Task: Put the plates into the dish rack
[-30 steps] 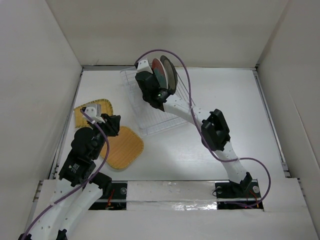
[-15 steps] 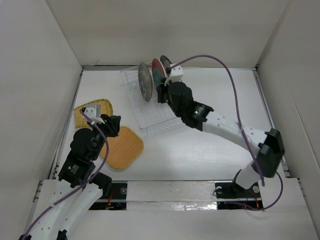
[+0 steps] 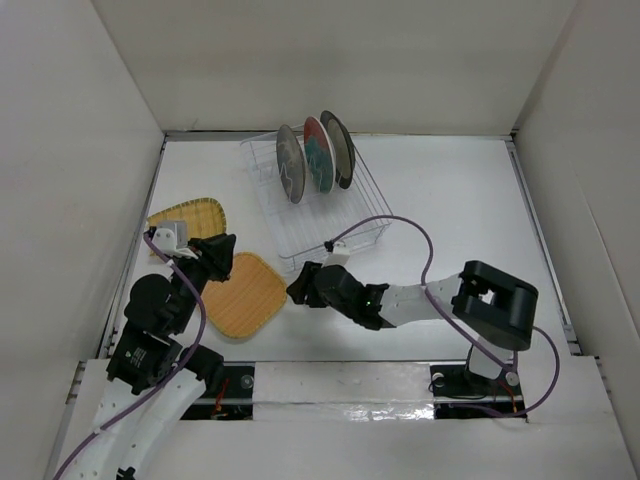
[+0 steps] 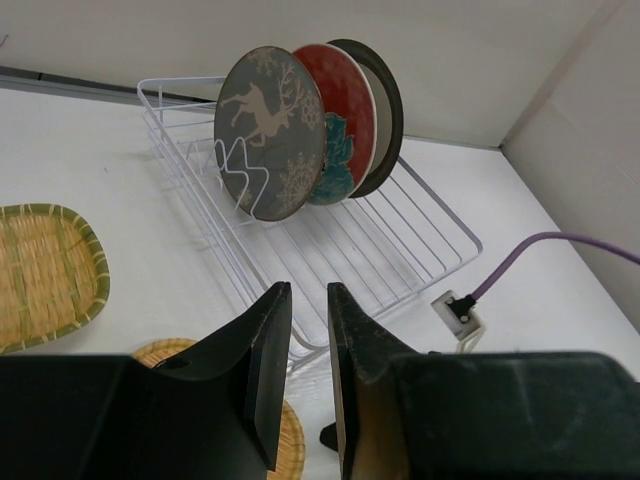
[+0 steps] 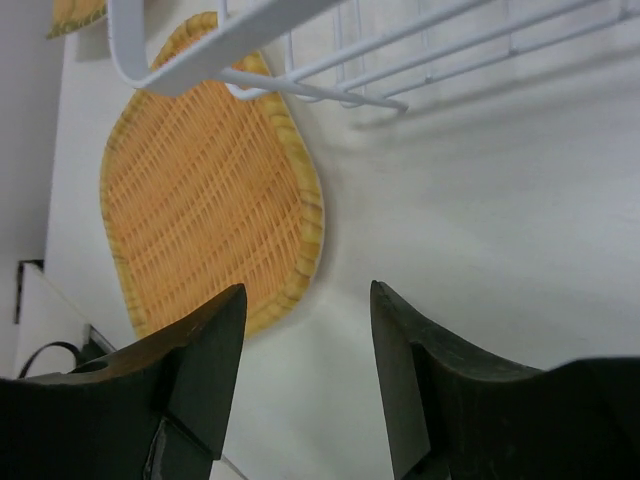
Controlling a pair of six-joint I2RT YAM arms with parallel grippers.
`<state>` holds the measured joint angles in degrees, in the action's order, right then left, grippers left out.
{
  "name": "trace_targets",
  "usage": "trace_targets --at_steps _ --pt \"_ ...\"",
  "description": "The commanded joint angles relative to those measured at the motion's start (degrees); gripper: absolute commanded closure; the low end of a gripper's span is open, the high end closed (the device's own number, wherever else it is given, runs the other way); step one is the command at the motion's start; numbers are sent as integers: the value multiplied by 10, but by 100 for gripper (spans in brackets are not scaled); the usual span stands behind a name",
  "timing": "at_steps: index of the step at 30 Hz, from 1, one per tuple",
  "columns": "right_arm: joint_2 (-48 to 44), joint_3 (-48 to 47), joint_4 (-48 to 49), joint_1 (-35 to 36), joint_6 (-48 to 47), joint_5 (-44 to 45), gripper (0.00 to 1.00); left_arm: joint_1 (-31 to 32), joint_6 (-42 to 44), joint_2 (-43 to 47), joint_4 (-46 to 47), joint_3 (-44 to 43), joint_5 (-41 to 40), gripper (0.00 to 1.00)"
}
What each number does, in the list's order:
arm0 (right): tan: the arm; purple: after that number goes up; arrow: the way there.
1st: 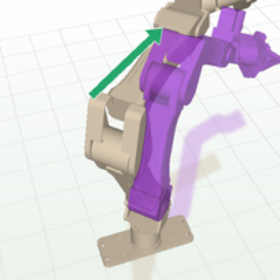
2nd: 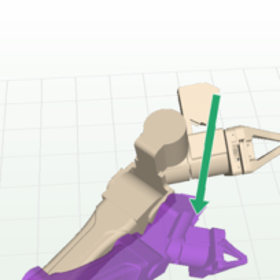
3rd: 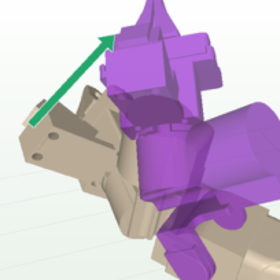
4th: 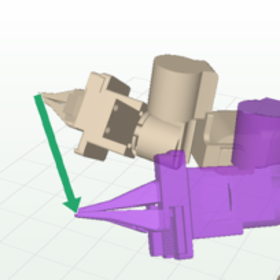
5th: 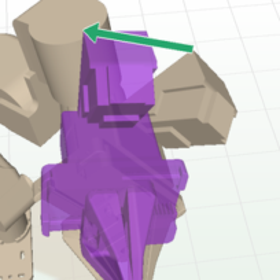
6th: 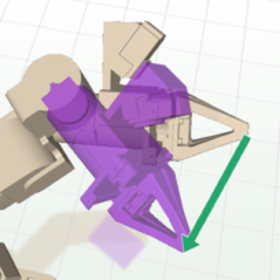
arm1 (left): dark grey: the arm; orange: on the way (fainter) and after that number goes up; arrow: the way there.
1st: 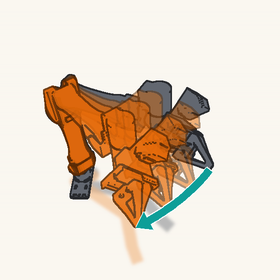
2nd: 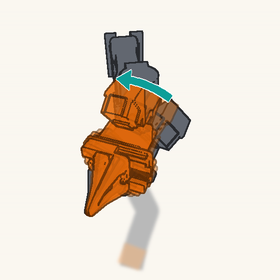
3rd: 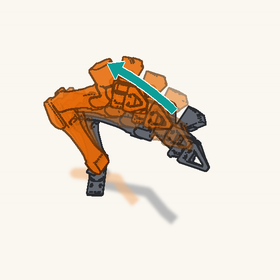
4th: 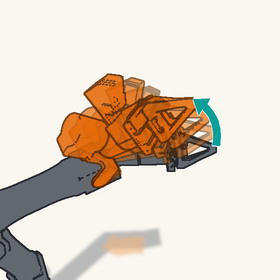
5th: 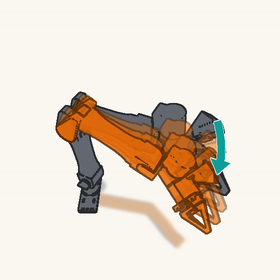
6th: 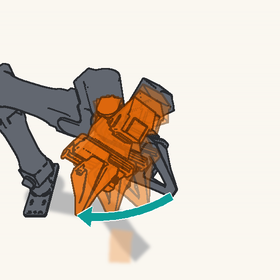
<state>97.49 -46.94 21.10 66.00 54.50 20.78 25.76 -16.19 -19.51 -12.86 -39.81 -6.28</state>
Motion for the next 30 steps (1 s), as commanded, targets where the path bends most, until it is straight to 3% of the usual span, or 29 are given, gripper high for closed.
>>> trace_targets --at_steps 1,9,14,15,16,18,23,30 --pt "43 -10 123 8 110 -13 41 -3 -3 18 18 -4 3 82" --pt "157 -34 177 -5 186 -84 44 -3 -4 32 14 -4 -3 82" --pt "191 -41 201 -16 218 -107 52 -3 -5 40 15 -4 -7 82" --pt "197 -42 203 -16 223 -109 60 -3 -4 41 14 -4 -7 82" --pt "203 -42 206 -21 231 -112 83 -3 -5 41 14 -4 -7 82" --pt "201 -28 214 -21 235 -111 99 -3 -5 41 14 -4 -7 82" --pt "123 59 315 -21 215 -103 100 -3 -5 43 14 -3 -4 82" --pt "-44 23 223 -15 52 -114 100 -3 -5 43 14 -3 -6 82"
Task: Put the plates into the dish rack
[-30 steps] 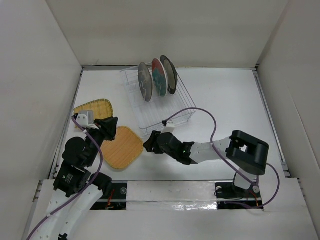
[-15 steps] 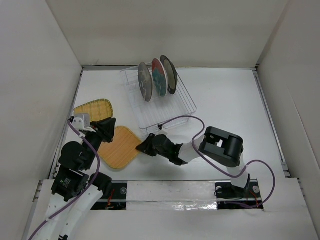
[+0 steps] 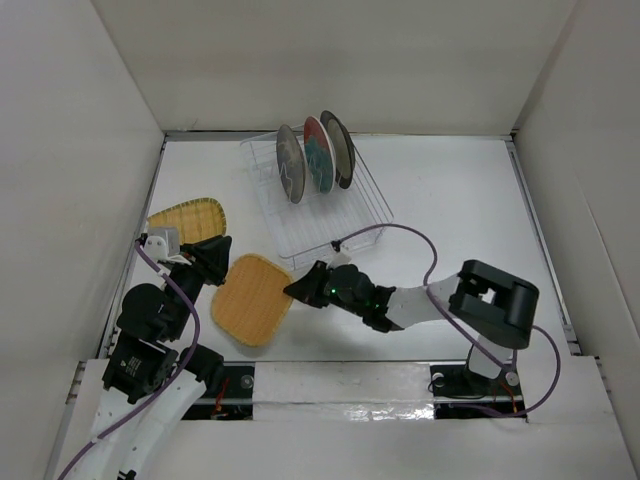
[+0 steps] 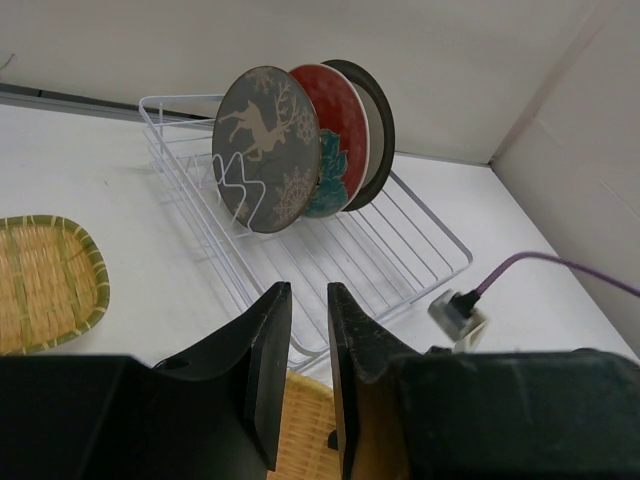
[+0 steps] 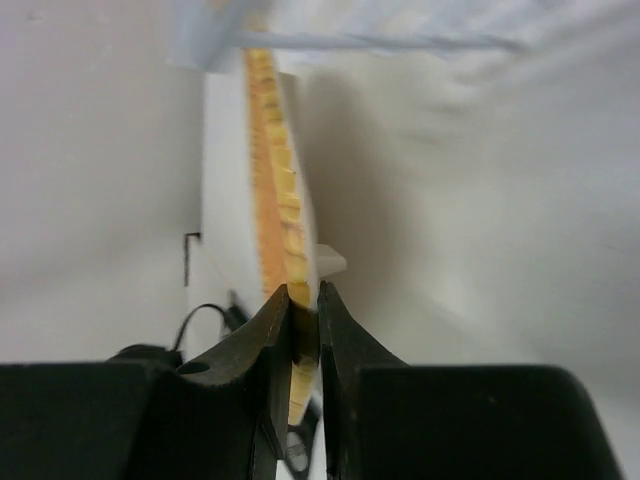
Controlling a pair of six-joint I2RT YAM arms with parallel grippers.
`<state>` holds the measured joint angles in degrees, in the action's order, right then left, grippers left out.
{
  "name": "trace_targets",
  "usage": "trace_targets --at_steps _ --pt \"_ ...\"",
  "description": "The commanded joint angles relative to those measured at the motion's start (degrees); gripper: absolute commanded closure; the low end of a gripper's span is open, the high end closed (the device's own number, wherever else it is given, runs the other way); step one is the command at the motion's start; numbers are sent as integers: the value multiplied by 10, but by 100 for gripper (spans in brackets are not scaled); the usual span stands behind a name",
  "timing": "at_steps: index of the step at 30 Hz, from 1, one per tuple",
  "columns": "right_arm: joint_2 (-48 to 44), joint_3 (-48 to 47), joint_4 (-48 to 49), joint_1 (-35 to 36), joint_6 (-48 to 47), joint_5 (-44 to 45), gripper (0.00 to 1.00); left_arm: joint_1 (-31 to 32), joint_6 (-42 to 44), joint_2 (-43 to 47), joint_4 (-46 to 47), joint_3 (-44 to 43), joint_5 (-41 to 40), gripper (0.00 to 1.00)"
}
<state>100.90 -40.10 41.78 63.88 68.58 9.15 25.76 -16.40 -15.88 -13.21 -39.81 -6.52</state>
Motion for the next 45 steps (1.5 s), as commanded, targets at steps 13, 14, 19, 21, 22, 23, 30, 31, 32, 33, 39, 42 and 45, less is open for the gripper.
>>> trace_targets --at_steps 13,14,19,21,22,23,30,31,32,33,39,42,45 --pt "-138 -281 -78 -134 -350 104 100 -3 -4 7 16 -3 -11 82" --pt "-131 -293 -74 -142 -361 125 100 -3 -4 7 17 -3 -11 82" --pt "-104 -381 -31 -178 -466 203 100 -3 -5 4 16 -3 -11 82" --pt "-80 -414 -28 -185 -505 244 100 -3 -4 1 16 -3 -10 82" --pt "-70 -445 -16 -190 -546 256 100 -3 -4 -2 16 -3 -9 82" --pt "-59 -462 -13 -191 -569 279 100 -3 -4 -3 17 -3 -9 82" --pt "44 -590 -12 -196 -754 344 100 -3 -3 -6 19 -3 -10 82" --pt "62 -599 -12 -196 -778 347 100 -3 -3 -6 19 -3 -11 82" --pt "71 -607 -12 -191 -789 350 100 -3 -2 -7 19 -3 -11 82" --pt "79 -625 -13 -191 -802 352 100 -3 -2 -8 18 -3 -11 82" --pt "122 -647 -28 -191 -835 331 100 -3 -2 -11 18 -4 -13 82" --pt "128 -634 -20 -185 -849 327 100 -3 -2 -11 17 -4 -16 82" --pt "132 -619 -19 -185 -857 314 100 -3 -3 -11 18 -4 -16 82"
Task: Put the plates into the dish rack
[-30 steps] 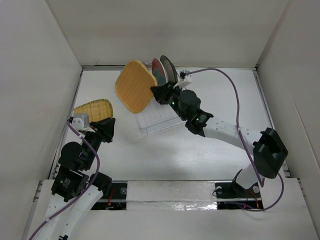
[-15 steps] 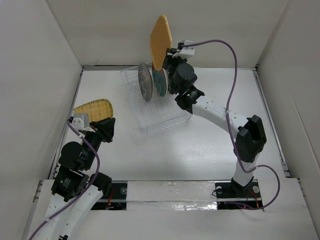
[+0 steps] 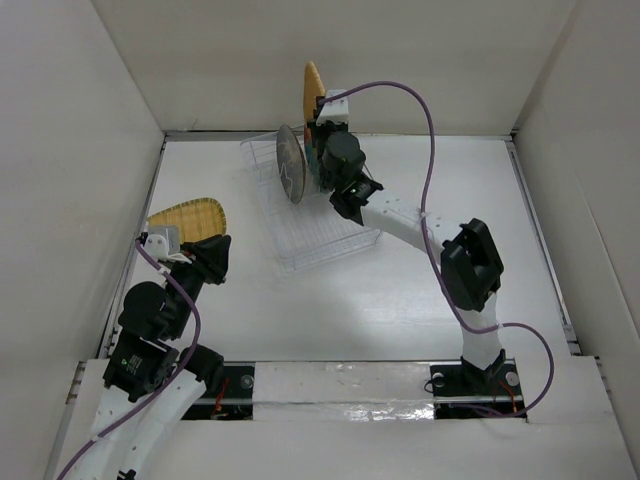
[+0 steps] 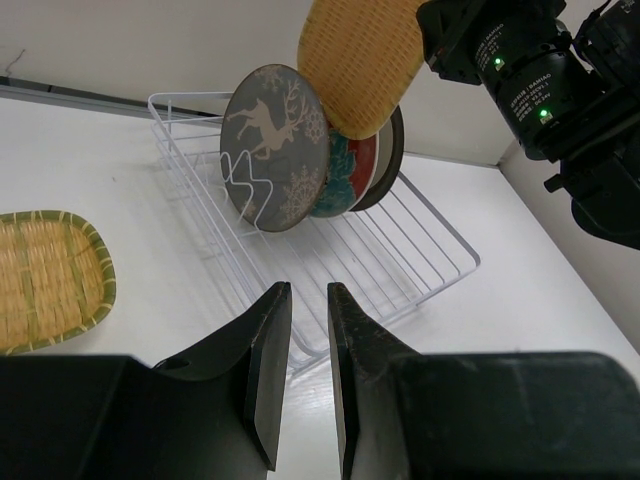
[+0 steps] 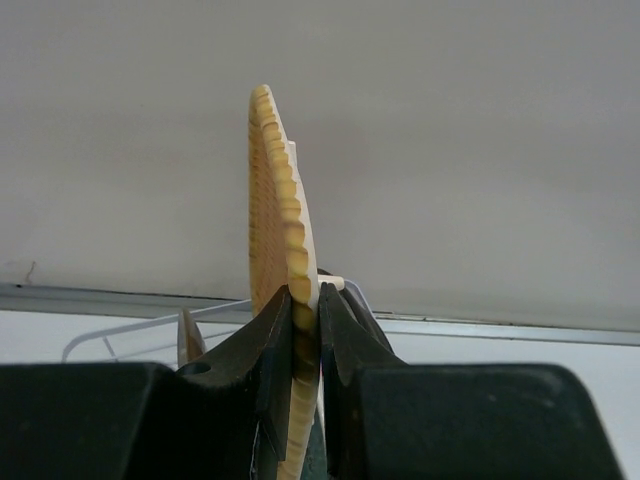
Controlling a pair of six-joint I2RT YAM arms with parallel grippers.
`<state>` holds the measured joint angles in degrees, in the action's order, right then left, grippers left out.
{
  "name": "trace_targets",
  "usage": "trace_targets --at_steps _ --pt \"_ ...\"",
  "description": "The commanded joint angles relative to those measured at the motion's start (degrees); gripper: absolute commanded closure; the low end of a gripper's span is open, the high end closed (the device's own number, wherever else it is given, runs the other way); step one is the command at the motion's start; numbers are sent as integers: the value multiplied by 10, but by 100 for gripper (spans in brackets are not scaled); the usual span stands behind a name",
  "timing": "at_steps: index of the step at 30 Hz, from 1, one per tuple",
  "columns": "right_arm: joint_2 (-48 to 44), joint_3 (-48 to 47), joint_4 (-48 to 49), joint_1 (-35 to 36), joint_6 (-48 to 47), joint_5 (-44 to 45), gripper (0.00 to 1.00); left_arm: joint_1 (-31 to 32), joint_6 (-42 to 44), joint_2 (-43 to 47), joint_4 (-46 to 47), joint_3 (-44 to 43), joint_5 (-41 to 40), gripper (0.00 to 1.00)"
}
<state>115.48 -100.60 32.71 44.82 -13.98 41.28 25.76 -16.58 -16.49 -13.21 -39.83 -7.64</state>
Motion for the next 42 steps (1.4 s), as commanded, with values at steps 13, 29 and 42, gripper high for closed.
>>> trace_targets --at_steps 13,29,42 --pt "45 29 247 36 -259 -61 100 -3 -3 1 16 -2 -11 82" --pt "66 73 227 30 -202 -81 100 -3 -6 1 14 -2 -14 82" --pt "91 132 235 40 -119 -21 100 -3 -8 1 15 -1 -13 82"
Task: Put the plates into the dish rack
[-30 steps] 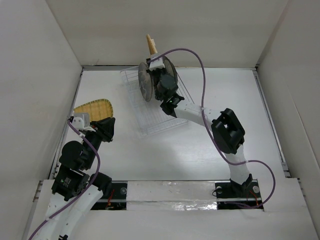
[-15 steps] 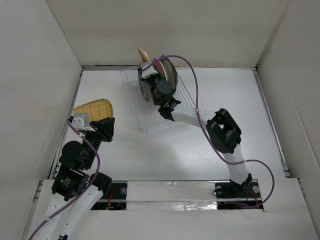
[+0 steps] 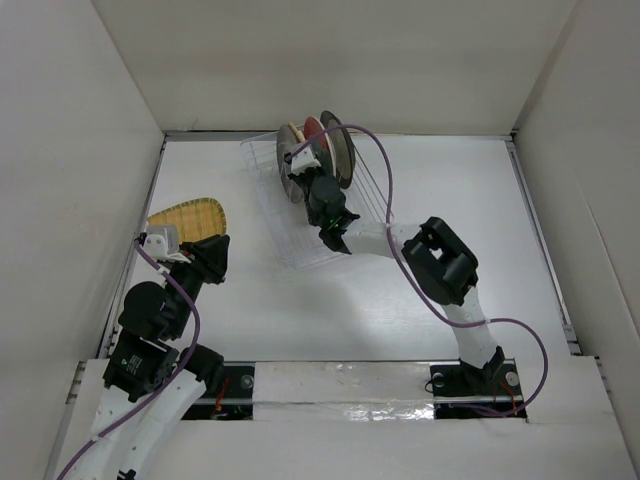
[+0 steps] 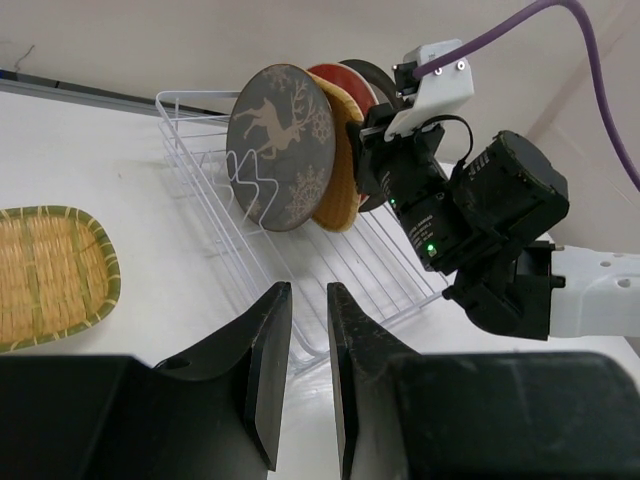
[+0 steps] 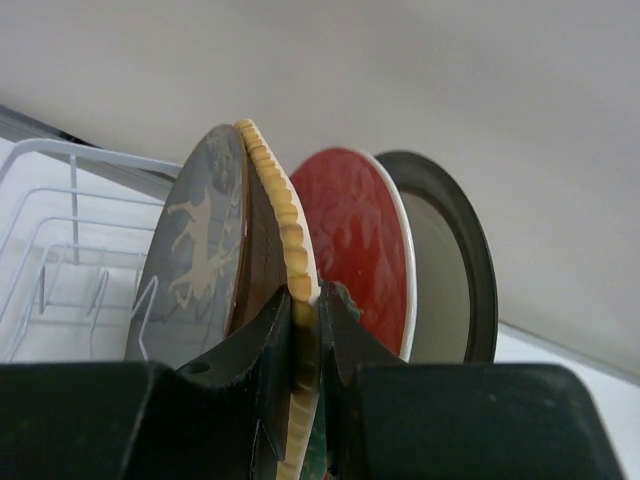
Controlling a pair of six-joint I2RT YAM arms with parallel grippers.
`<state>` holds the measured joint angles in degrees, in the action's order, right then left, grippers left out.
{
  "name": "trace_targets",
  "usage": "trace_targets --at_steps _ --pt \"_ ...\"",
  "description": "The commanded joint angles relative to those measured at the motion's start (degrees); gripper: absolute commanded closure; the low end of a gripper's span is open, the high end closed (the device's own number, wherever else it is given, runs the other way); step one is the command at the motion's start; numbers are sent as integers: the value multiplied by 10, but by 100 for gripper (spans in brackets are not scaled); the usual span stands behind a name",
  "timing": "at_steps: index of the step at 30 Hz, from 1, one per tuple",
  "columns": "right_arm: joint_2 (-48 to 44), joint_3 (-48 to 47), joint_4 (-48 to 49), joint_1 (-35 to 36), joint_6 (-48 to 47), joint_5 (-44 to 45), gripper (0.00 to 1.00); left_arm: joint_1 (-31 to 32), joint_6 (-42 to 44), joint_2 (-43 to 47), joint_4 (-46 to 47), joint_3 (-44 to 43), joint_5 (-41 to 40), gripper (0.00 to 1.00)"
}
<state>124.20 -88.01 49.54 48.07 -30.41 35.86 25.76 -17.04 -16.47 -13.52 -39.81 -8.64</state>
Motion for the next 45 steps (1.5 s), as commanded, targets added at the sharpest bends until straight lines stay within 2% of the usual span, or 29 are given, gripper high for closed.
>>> trace_targets --at_steps 1,3,4,6,7,8,10,11,13,15,19,22,23,24,25,26,27,29,30,31,32,34,35,36,37,39,40,42,45 --pt "11 7 64 8 57 44 100 -3 -4 -1 18 -2 -3 82" --pt "17 13 62 13 90 89 100 -3 -4 -5 19 -2 -4 82" --pt "16 18 62 18 102 106 96 -3 -4 -10 18 -2 -4 82" --pt "7 28 31 18 166 126 82 -3 -5 -15 17 -2 -7 82" --pt "-1 34 -7 18 193 128 79 -3 -10 -22 17 -3 -11 82" --pt "-23 42 -20 13 250 127 71 -3 -12 -26 17 -3 -12 82" --pt "-45 62 -48 6 300 103 58 -3 -21 -42 17 -4 -17 81" --pt "-55 64 -87 -2 349 95 47 -3 -34 -49 18 -8 -22 79" --pt "-91 78 -119 -10 386 67 42 -3 -48 -74 17 -12 -27 75" --pt "-129 92 -145 -23 423 50 32 -3 -74 -93 11 -20 -38 72" --pt "-205 131 -167 -35 467 -9 27 -3 -133 -142 25 -17 -84 60" --pt "-275 165 -175 -40 483 -52 27 -3 -196 -175 49 -4 -119 54" --pt "-294 175 -174 -40 490 -60 30 -3 -211 -184 71 11 -124 52" --pt "-315 199 -173 -40 492 -66 38 -3 -228 -196 81 20 -131 51" --pt "-334 211 -173 -40 497 -80 55 -3 -261 -219 93 30 -139 51" --pt "-372 223 -174 -47 504 -90 95 -8 -274 -233 110 38 -157 55" --pt "-391 243 -176 -47 508 -103 100 -15 -290 -247 117 53 -165 61" --pt "-436 263 -185 -54 509 -151 100 -79 -322 -296 153 77 -162 91" --pt "-450 263 -188 -61 509 -151 100 -79 -334 -297 162 84 -153 91" --pt "-463 280 -188 -62 509 -166 100 -125 -346 -321 169 92 -123 96" --pt "-475 288 -186 -77 509 -181 96 -148 -373 -332 183 107 -106 97" --pt "-501 294 -194 -97 519 -224 82 -191 -389 -354 194 123 -69 86" --pt "-507 293 -204 -108 537 -245 64 -233 -398 -360 198 131 -57 76" --pt "-515 292 -204 -128 542 -267 53 -256 -409 -363 206 147 -40 67" --pt "-518 290 -211 -136 545 -308 43 -276 -412 -368 211 155 -14 52" --pt "-521 283 -219 -148 553 -331 41 -322 -423 -368 223 183 -5 36" --pt "-524 283 -218 -155 555 -349 41 -337 -425 -370 229 192 -4 24" --pt "-524 282 -218 -161 563 -373 40 -378 -430 -378 250 220 13 19" --pt "-522 277 -220 -166 567 -396 40 -428 -433 -407 291 246 26 18"
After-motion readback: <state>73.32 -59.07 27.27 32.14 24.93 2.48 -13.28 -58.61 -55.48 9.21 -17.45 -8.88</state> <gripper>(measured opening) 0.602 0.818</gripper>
